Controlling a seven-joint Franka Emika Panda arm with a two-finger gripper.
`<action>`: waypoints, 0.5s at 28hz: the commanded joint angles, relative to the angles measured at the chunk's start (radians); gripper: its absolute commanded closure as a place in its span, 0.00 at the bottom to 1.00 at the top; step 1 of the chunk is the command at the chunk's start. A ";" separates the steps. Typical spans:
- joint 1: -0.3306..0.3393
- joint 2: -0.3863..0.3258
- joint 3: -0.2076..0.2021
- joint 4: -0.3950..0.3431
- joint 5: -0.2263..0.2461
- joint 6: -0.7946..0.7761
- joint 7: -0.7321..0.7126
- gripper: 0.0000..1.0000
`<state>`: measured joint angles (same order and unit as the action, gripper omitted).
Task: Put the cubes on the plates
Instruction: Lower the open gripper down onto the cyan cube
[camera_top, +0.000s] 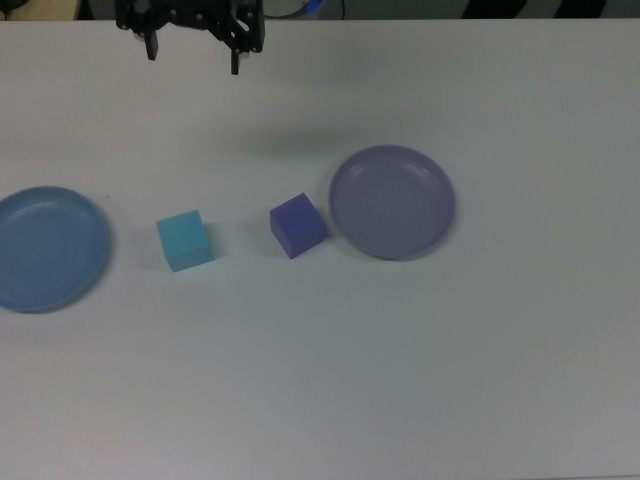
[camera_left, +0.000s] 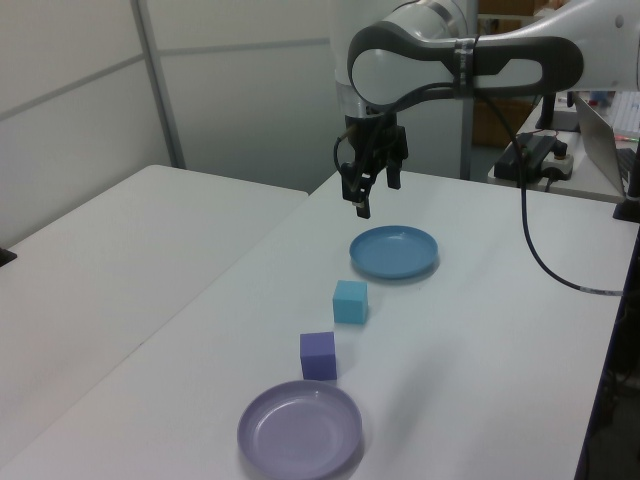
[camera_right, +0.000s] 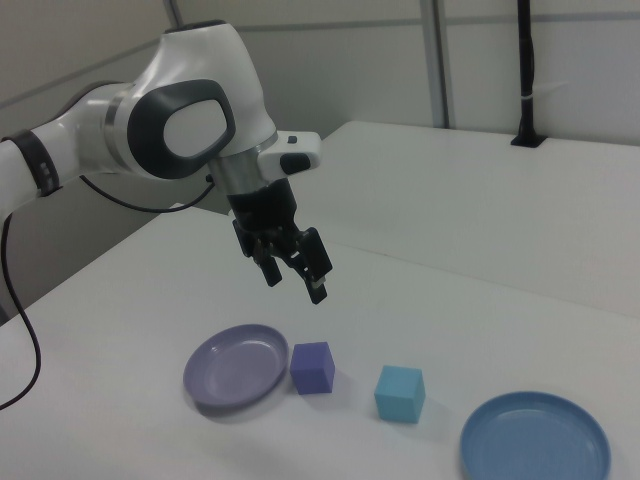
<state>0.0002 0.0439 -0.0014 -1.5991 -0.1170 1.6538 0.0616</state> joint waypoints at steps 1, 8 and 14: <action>0.007 0.078 0.003 0.011 -0.003 0.047 -0.014 0.00; -0.002 0.149 0.000 0.010 -0.012 0.070 -0.241 0.00; -0.028 0.218 -0.006 0.002 -0.012 0.164 -0.368 0.00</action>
<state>-0.0047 0.2168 -0.0023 -1.6019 -0.1174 1.7603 -0.1987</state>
